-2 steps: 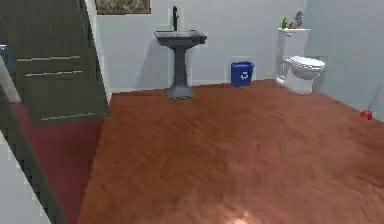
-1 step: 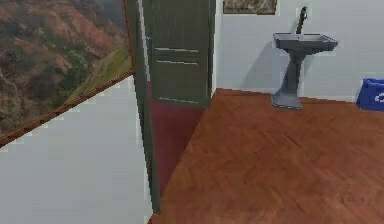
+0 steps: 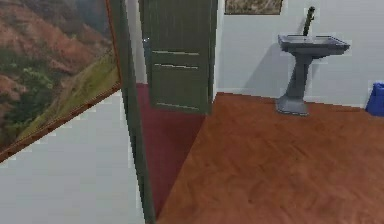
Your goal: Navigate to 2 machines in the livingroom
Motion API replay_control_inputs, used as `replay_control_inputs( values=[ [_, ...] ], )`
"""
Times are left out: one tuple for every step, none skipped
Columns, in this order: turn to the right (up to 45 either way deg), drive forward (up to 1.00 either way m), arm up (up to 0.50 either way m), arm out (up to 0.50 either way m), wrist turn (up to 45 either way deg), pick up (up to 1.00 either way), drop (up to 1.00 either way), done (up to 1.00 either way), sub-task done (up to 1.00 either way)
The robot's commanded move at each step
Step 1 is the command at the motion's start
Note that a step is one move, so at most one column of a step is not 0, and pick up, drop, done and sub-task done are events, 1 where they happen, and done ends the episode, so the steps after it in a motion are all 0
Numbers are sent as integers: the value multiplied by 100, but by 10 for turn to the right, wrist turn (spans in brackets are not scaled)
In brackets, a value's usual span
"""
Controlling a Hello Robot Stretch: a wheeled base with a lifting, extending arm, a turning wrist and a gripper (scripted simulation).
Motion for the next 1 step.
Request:
replay_control_inputs(
  values=[
    [450, 0, 0, 0, 0, 0, 0, 0, 0]
  ],
)
